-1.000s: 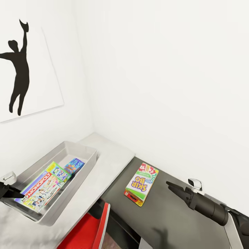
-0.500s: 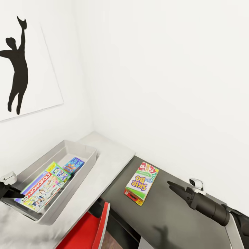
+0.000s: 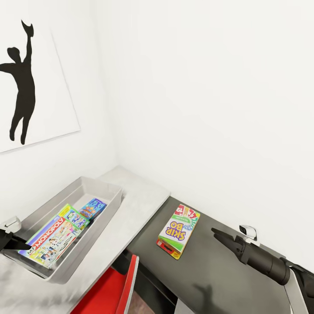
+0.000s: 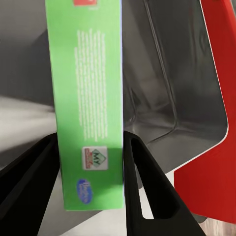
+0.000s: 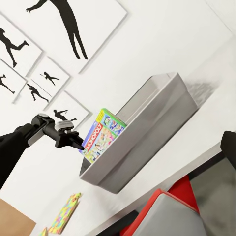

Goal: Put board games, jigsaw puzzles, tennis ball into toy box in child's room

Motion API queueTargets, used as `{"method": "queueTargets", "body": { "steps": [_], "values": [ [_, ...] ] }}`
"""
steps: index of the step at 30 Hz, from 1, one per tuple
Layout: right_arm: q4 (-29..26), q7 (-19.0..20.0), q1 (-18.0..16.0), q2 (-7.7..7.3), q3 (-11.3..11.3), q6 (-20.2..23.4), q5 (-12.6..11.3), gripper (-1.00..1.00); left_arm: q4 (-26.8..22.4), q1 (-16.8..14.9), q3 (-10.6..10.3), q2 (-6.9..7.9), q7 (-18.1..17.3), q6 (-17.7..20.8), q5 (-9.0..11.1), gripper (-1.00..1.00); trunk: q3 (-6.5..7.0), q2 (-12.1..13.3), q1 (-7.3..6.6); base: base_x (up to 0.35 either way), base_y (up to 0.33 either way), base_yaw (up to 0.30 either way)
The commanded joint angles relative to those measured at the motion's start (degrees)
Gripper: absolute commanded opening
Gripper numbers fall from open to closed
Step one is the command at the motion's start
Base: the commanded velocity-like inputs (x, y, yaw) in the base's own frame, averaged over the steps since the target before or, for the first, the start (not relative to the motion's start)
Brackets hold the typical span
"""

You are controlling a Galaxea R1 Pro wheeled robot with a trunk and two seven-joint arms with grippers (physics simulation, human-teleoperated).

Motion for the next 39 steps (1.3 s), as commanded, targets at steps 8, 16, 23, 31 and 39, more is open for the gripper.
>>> {"method": "queueTargets", "body": {
  "steps": [8, 16, 23, 31, 39],
  "values": [
    [-0.01, 0.07, -0.04, -0.01, -0.02, 0.43, -0.17, 1.0, 0.06, -0.12, -0.35, 0.11, -0.06, 0.56, 0.35, 1.0, -0.07, -0.05, 0.01, 0.0, 0.0, 0.0],
    [-0.01, 0.15, -0.04, -0.01, -0.02, 0.47, -0.17, 1.0, 0.04, -0.12, -0.33, 0.13, -0.06, 0.58, 0.35, 1.0, -0.07, -0.05, 0.01, 0.0, 0.0, 0.0],
    [-0.01, 0.15, -0.04, -0.01, -0.02, 0.49, -0.17, 1.0, 0.03, -0.12, -0.29, 0.14, -0.06, 0.57, 0.34, 1.0, -0.07, -0.05, 0.01, 0.0, 0.0, 0.0],
    [-0.01, 0.16, -0.04, -0.05, -0.02, 0.51, -0.17, 1.0, 0.02, -0.16, 0.3, 0.44, -0.06, 0.65, 0.44, 1.0, -0.07, -0.05, 0.01, 0.0, 0.0, 0.0],
    [-0.01, 0.24, -0.04, -0.08, -0.05, 0.56, -0.17, 1.0, -2.53, -0.2, 6.0, 0.85, -0.06, 4.09, 0.59, 1.0, -0.07, -0.05, 0.01, 0.0, 0.0, 0.0]
  ]
}}
